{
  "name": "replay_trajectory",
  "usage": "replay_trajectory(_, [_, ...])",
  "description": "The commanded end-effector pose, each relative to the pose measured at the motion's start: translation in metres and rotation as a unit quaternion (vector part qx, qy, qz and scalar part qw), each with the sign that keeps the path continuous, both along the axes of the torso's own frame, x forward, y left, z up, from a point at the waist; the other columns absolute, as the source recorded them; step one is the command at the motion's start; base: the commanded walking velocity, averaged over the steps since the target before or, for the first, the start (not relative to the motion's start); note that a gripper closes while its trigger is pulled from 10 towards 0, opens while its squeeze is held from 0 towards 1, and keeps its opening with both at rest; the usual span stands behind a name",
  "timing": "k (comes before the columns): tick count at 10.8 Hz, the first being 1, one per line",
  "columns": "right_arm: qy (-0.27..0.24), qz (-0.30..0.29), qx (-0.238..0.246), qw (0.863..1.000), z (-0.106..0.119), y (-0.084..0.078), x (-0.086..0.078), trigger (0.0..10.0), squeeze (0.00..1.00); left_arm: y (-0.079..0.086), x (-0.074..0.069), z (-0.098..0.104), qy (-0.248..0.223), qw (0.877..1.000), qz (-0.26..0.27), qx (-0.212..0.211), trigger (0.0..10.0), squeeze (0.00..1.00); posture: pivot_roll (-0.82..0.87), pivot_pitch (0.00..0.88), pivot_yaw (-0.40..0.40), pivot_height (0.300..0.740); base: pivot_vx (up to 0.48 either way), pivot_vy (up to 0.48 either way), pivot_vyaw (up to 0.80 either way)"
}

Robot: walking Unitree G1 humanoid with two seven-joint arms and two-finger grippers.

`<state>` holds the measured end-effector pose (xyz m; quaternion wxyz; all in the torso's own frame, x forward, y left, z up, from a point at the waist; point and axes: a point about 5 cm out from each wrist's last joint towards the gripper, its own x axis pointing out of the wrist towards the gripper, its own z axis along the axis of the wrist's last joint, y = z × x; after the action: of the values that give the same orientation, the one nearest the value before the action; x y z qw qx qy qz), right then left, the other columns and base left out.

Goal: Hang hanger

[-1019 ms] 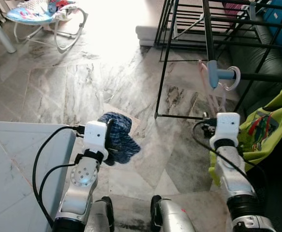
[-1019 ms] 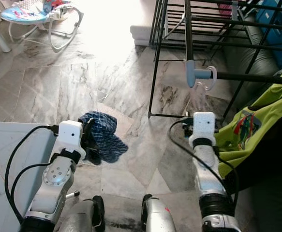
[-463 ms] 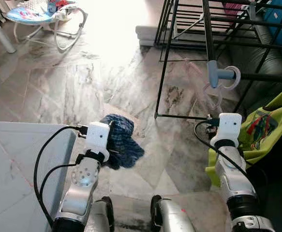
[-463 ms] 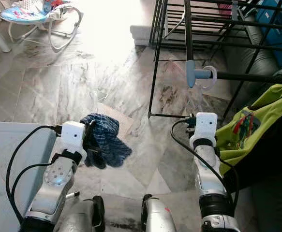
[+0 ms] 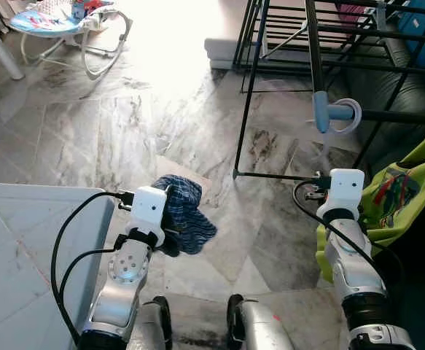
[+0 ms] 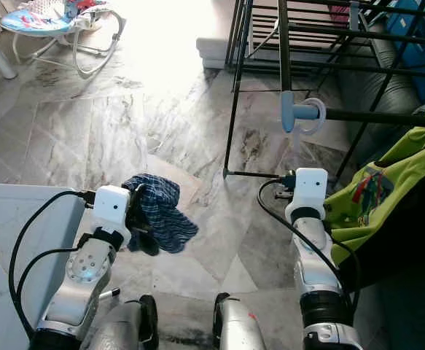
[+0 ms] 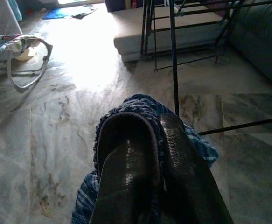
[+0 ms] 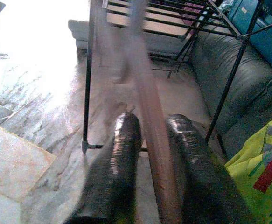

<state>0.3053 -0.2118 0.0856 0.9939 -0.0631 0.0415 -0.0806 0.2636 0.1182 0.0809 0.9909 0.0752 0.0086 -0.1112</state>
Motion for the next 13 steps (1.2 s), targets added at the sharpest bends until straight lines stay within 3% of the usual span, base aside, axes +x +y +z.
replay_trajectory(1, [-0.006, -0.008, 0.001, 1.0, 0.0026, -0.002, -0.0017, 0.2, 0.0, -0.0013, -0.0034, -0.0049, 0.012, 1.0, -0.008, 0.005, 10.0, 0.0, 0.02, 0.211, -0.027, 0.74, 0.0, 0.0, 0.0])
replay_trajectory(8, [-0.023, -0.02, -0.01, 0.999, 0.0073, -0.0036, -0.0042, 0.0, 0.0, -0.0035, -0.0035, -0.0049, 0.012, 1.0, -0.012, 0.003, 10.0, 0.0, 0.01, 0.211, -0.029, 0.74, 0.0, 0.0, 0.0])
replay_trajectory(9, [-0.024, -0.022, -0.019, 0.999, 0.0081, -0.0045, -0.0046, 2.2, 0.0, -0.0037, -0.0035, -0.005, 0.013, 1.0, -0.012, 0.003, 10.0, 0.0, 0.01, 0.212, -0.03, 0.74, 0.0, 0.0, 0.0])
replay_trajectory(10, [-0.019, -0.022, -0.02, 0.999, 0.007, -0.0049, -0.0048, 10.0, 0.0, -0.0039, -0.0036, -0.0052, 0.013, 1.0, -0.011, 0.003, 10.0, 0.0, 0.01, 0.213, -0.03, 0.74, 0.0, 0.0, 0.0])
replay_trajectory(11, [-0.017, -0.022, -0.017, 0.999, 0.0061, -0.0056, -0.0055, 10.0, 0.56, -0.0041, -0.0037, -0.0054, 0.014, 1.0, -0.011, 0.004, 10.0, 0.0, 0.01, 0.213, -0.031, 0.74, 0.0, 0.0, 0.0])
replay_trajectory(12, [-0.016, -0.023, -0.016, 0.999, 0.0056, -0.0061, -0.0062, 10.0, 1.0, -0.004, -0.0038, -0.0057, 0.014, 1.0, -0.011, 0.004, 10.0, 0.0, 0.01, 0.213, -0.031, 0.74, 0.0, 0.0, 0.0])
replay_trajectory(13, [-0.016, -0.023, -0.016, 0.999, 0.0056, -0.0061, -0.0064, 10.0, 1.0, -0.0039, -0.004, -0.006, 0.015, 1.0, -0.011, 0.004, 10.0, 0.0, 0.01, 0.213, -0.031, 0.74, 0.0, 0.0, 0.0])
